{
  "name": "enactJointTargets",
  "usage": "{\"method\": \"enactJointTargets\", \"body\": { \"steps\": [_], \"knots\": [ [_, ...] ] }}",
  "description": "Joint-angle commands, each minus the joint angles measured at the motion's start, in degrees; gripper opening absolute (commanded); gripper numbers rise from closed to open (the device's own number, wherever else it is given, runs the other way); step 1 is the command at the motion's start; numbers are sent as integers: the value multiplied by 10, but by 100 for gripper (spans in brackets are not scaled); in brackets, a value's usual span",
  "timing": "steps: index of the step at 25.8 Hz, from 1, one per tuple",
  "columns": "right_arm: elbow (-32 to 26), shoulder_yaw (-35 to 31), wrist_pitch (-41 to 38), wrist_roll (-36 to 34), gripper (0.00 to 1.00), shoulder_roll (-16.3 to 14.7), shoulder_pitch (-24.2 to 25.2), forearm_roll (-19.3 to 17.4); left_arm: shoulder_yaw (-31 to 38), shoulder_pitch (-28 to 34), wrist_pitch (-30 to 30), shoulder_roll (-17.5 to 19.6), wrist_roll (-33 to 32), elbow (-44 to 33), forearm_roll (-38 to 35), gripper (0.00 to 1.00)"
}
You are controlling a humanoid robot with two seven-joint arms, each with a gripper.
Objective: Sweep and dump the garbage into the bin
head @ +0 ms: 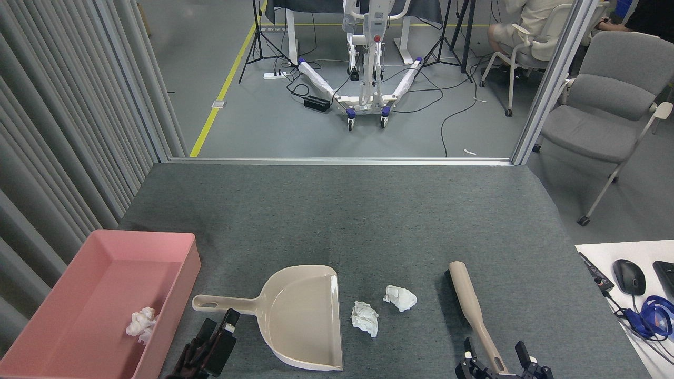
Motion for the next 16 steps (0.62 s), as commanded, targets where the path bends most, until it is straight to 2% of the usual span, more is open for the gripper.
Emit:
{"method": "enactJointTargets", "body": {
  "steps": [1, 8, 13, 16],
  "knots": [
    [13, 0, 0, -2, 98, 2, 7, 0, -1, -10, 9, -9, 1, 27, 7, 98],
    [40, -1, 1, -3, 98, 10, 8, -1, -1, -32, 5, -20, 0, 64, 56, 98],
    [49, -2, 3, -4, 98, 11, 4, 0, -1, -41, 8, -21, -33, 85, 151, 95],
    [55, -1, 3, -4, 98, 11, 0, 0, -1, -45, 8, -19, -39, 90, 164, 95]
  ]
}}
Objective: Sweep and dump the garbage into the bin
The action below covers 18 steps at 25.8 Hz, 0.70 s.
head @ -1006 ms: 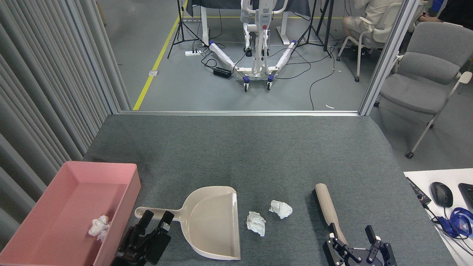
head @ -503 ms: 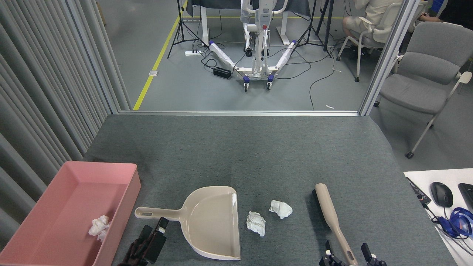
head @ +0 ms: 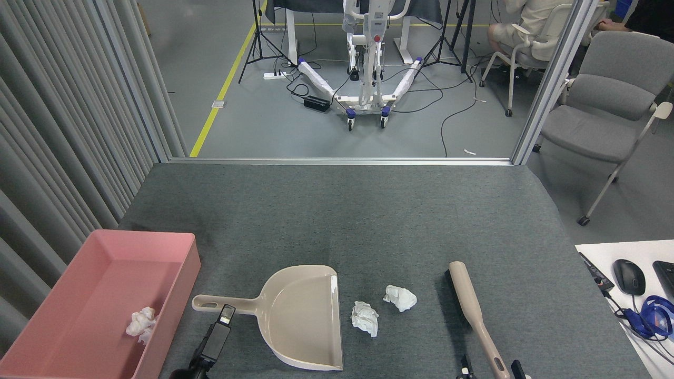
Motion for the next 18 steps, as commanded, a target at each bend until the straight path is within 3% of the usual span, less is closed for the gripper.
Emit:
{"method": "enactJointTargets", "body": {
  "steps": [1, 18],
  "knots": [
    [5, 1, 1, -1, 98, 0, -3, 0, 0, -5, 2, 1, -8, 7, 26, 95],
    [33, 4, 0, -31, 97, -2, -21, 0, -16, -65, -6, 2, -7, 89, 43, 95]
  ]
}}
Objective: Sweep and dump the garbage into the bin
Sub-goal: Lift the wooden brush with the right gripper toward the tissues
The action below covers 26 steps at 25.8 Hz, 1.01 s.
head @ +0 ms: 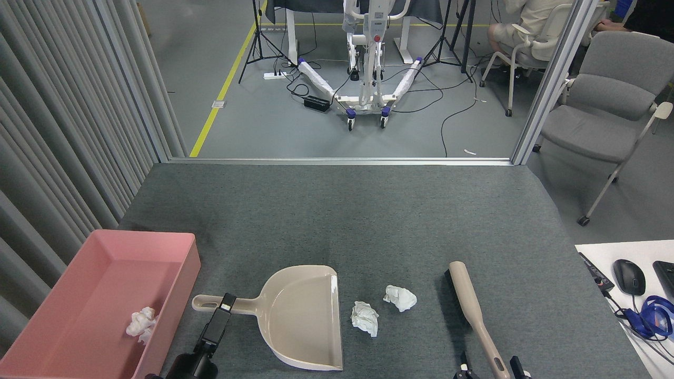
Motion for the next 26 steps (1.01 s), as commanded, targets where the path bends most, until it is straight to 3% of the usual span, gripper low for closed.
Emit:
{"method": "enactJointTargets", "body": {
  "steps": [1, 6, 9, 15, 19, 26],
  "knots": [
    [11, 3, 0, -5, 97, 0, -9, 0, 0, -11, -1, -1, 3, 21, 0, 94],
    [21, 5, 0, -13, 96, -1, -12, 0, 1, -23, -2, -3, 9, 29, -1, 92],
    [22, 6, 0, -12, 91, 0, -13, 0, 1, -29, -2, -3, 9, 41, -1, 92],
    [22, 7, -5, -13, 63, 0, -12, 1, 1, -51, -4, -9, 11, 79, -3, 88],
    [22, 6, -16, -11, 37, 0, -12, 1, 1, -55, -4, -8, 12, 84, -2, 87],
    [24, 6, -27, -7, 11, -2, -14, 1, 1, -55, -16, -10, 12, 93, -2, 79]
  ]
}}
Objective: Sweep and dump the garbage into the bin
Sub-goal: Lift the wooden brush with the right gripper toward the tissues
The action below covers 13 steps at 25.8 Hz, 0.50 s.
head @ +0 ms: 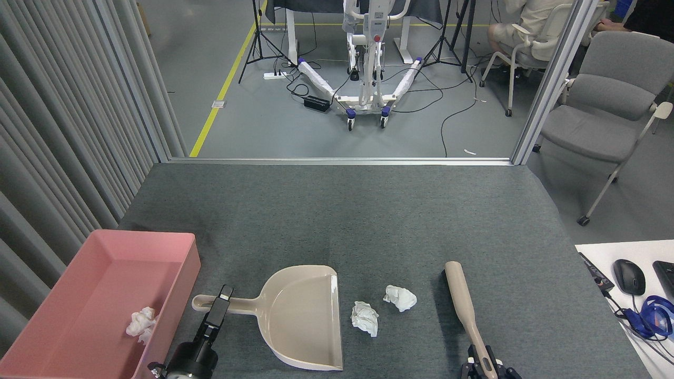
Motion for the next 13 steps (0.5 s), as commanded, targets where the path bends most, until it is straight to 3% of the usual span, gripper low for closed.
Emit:
{"method": "enactJointTargets", "body": {
  "steps": [1, 4, 10, 13],
  "knots": [
    [0, 0, -8, 5, 8, -1, 0, -1, 0, 0, -6, -1, 0, 4, -1, 77],
    [0, 0, -22, 4, 0, -3, 0, 0, 0, 0, -8, -1, 1, 4, -1, 73],
    [-37, 4, -54, 9, 0, -3, 8, 8, 0, -1, -9, -2, 4, 5, -3, 65],
    [-50, 22, -67, 53, 0, -5, 10, 8, -1, -1, -9, -1, 3, 5, -3, 62]
  ]
}}
